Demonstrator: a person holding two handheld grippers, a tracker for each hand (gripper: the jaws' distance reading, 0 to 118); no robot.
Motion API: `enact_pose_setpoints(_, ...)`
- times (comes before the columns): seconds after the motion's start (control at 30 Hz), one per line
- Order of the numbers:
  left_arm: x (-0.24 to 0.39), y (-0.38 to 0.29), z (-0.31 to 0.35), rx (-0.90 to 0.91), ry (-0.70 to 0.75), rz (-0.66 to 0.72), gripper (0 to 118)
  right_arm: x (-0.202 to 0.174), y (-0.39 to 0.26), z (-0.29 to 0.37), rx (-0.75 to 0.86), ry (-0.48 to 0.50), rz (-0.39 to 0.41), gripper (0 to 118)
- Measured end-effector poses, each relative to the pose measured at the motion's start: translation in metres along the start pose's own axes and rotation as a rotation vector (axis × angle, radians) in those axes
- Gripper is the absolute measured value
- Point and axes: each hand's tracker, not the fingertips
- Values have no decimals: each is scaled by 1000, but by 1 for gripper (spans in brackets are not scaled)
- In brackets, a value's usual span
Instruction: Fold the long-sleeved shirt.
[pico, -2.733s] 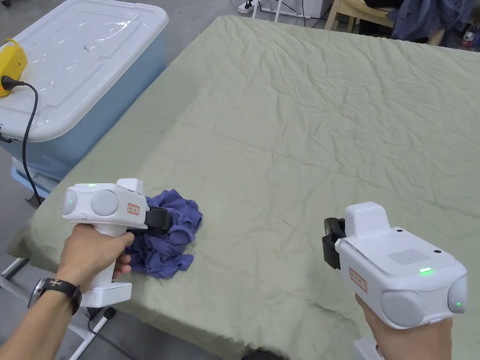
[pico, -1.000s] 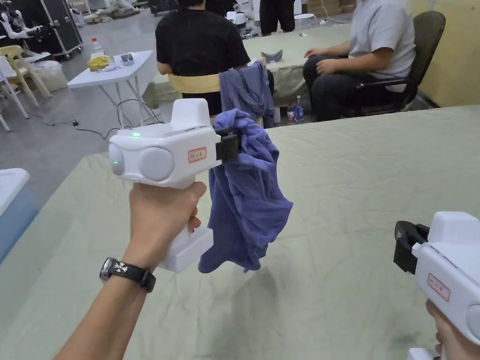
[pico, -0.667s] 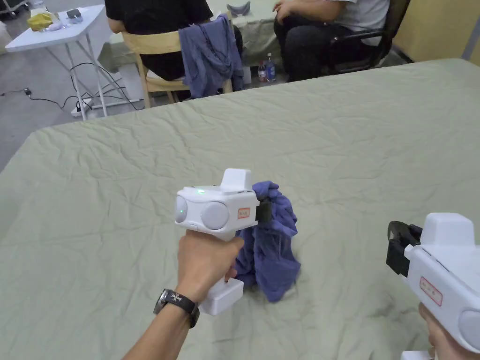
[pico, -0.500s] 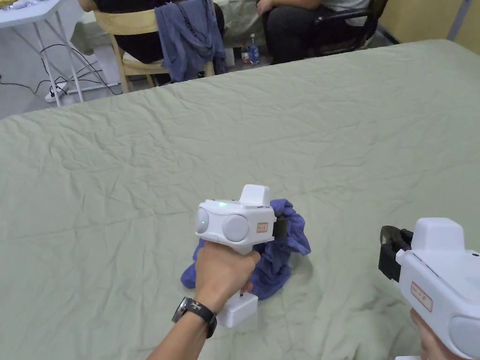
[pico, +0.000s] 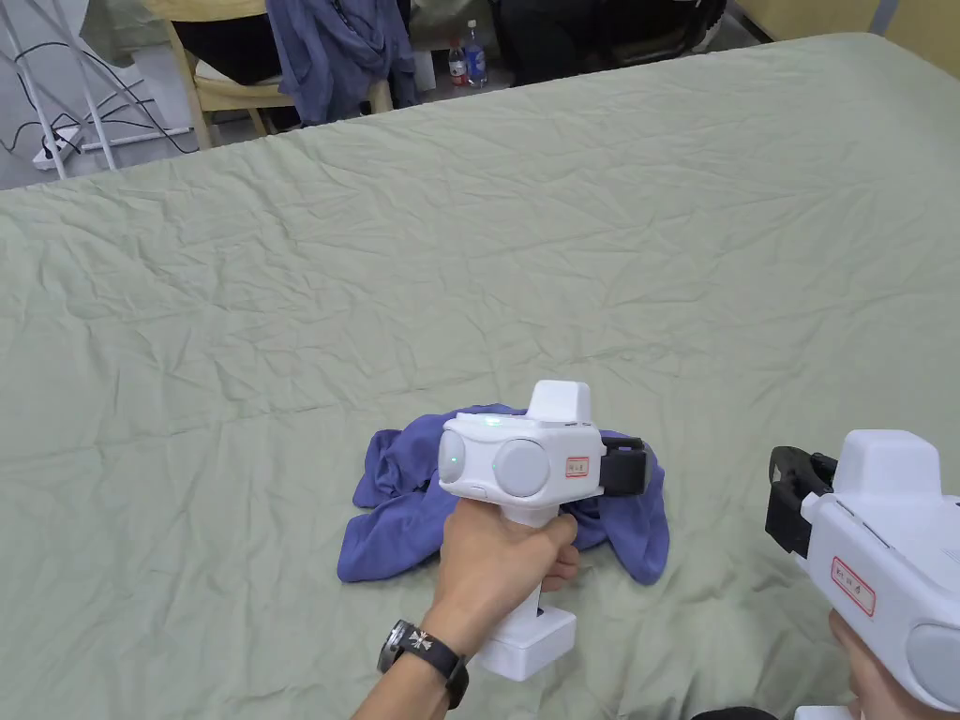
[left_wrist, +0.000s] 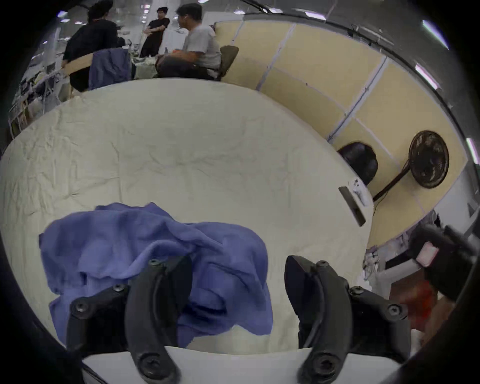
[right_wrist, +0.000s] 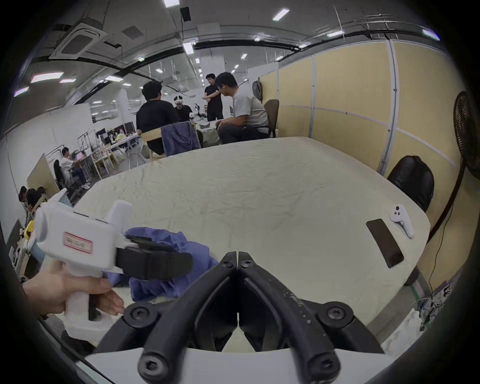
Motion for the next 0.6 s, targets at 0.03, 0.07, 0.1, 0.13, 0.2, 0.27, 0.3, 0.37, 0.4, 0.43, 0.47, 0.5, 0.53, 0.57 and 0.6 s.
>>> enact_pose_setpoints(0.03, 0, 1, 14, 25, -9, -6, 77, -2, 1, 2, 2, 1, 2, 0)
enact_pose_setpoints(0.07, 0, 2, 33, 59, -4, -25, 77, -5, 2, 5, 8, 3, 6, 0)
enact_pose_setpoints(0.1, 1, 2, 54, 102, 29, -57, 77, -8, 3, 8, 16, 7, 11, 0)
enact_pose_setpoints(0.13, -5, 4, 67, 135, 64, -82, 77, -11, 5, 11, 21, 12, 17, 0)
enact_pose_setpoints(0.2, -9, -2, 110, 210, 149, -139, 77, -19, 8, 19, 41, 18, 33, 0)
enact_pose_setpoints(0.27, -20, -9, 145, 258, 217, -149, 77, -27, 11, 26, 59, 29, 50, 0)
enact_pose_setpoints(0.3, -26, -15, 164, 270, 241, -145, 77, -32, 12, 30, 68, 33, 60, 0)
enact_pose_setpoints(0.37, -38, -29, 193, 283, 295, -122, 70, -40, 15, 38, 81, 41, 74, 0)
enact_pose_setpoints(0.4, -48, -36, 205, 280, 322, -109, 64, -44, 15, 41, 89, 47, 80, 0)
enact_pose_setpoints(0.43, -53, -43, 215, 282, 339, -101, 54, -48, 16, 43, 93, 52, 84, 1)
enact_pose_setpoints(0.47, -59, -52, 225, 278, 361, -99, 43, -52, 16, 45, 99, 57, 91, 1)
enact_pose_setpoints(0.5, -64, -62, 235, 277, 376, -95, 31, -57, 16, 47, 105, 61, 99, 1)
enact_pose_setpoints(0.53, -68, -68, 241, 275, 386, -90, 18, -60, 17, 49, 108, 64, 106, 1)
enact_pose_setpoints(0.57, -72, -78, 248, 274, 389, -81, 12, -65, 16, 51, 111, 66, 115, 1)
enact_pose_setpoints(0.6, -75, -85, 253, 280, 393, -69, 7, -67, 16, 54, 116, 68, 123, 1)
